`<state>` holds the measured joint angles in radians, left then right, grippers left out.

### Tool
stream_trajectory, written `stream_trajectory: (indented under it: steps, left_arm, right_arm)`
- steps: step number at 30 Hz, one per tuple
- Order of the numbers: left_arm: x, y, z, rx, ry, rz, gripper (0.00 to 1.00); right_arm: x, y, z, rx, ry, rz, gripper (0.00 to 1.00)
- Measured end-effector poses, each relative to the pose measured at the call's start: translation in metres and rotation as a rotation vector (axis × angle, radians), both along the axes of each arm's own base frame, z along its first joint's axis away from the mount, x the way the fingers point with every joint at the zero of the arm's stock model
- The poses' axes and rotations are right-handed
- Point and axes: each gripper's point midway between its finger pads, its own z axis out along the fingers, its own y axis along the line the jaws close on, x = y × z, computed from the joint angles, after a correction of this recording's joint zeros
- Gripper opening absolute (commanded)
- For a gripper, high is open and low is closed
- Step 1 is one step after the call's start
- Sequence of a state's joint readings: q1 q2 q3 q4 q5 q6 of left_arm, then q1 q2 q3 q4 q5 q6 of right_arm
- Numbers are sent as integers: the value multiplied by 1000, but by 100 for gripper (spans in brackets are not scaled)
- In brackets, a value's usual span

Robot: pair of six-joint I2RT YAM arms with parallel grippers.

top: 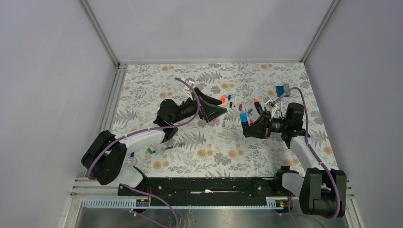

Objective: Open the pen caps
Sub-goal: Open the pen cap from the pen.

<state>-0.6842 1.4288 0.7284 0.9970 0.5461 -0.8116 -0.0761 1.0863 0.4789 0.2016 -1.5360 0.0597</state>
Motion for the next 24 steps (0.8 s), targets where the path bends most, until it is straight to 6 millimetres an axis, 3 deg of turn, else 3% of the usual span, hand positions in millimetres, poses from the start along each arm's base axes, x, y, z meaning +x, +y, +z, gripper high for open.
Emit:
stream_trajectory:
  steps: [24]
  left_arm:
    - [-2, 4, -1, -21, -35, 13, 99]
  right_arm:
    - [-2, 0, -4, 2, 2, 0, 0]
